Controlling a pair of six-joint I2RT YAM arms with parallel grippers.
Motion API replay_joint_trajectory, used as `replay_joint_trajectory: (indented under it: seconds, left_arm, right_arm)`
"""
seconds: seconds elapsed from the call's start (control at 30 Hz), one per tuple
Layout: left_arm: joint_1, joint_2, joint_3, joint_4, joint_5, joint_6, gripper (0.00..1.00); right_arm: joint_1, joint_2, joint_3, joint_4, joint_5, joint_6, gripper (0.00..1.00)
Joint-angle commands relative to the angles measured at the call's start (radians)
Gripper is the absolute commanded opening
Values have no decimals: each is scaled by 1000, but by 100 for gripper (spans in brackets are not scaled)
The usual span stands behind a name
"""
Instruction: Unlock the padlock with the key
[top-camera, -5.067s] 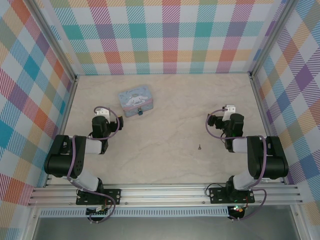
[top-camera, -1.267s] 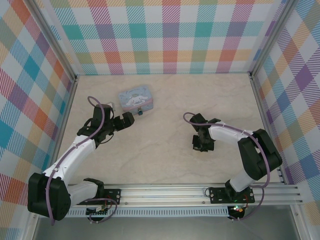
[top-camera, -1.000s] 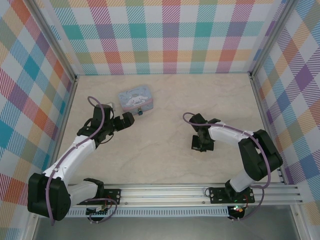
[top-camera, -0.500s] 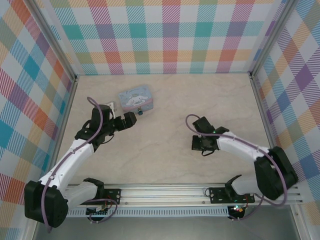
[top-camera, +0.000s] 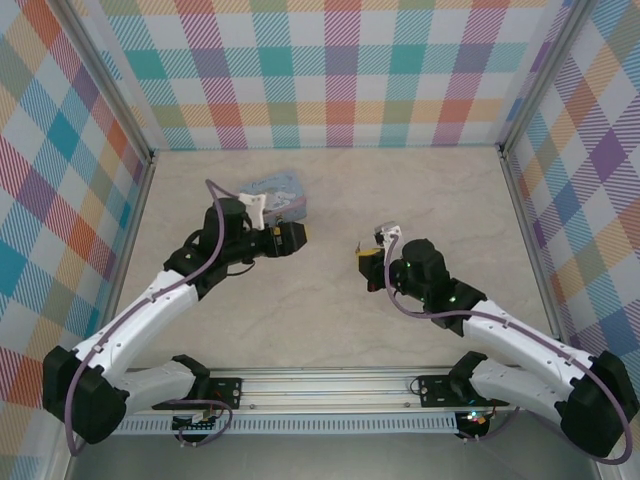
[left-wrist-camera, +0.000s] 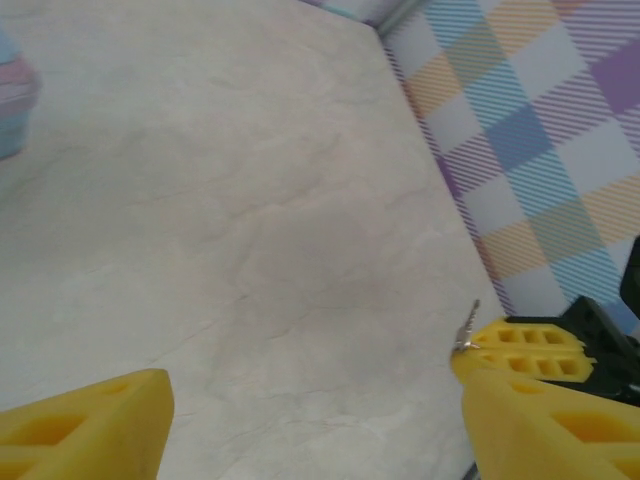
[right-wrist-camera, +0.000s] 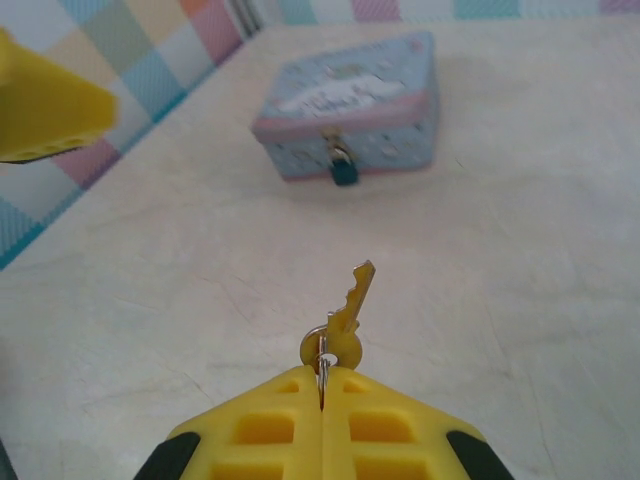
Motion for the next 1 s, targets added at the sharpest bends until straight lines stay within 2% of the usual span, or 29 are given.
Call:
replay_joint_trajectory:
  seconds: [0.0, 0.13, 0.37, 0.57, 0.97]
  left_arm:
    - [-57, 33, 62, 37, 53, -4, 69]
    - [-115, 83, 91, 66, 69, -6, 59]
    - [-173, 159, 118, 100, 83, -11, 50]
    - [-195, 205, 136, 107, 87, -9, 44]
    - [-202, 221, 139, 120, 51, -15, 27]
  right_arm:
    - [26, 3, 30, 106, -33, -134, 0]
    - [41, 23, 56, 97, -35, -162, 0]
    - [68, 50, 77, 81, -29, -168, 0]
    - [77, 61, 84, 79, -29, -169, 0]
    - [85, 61, 89, 74, -42, -181, 0]
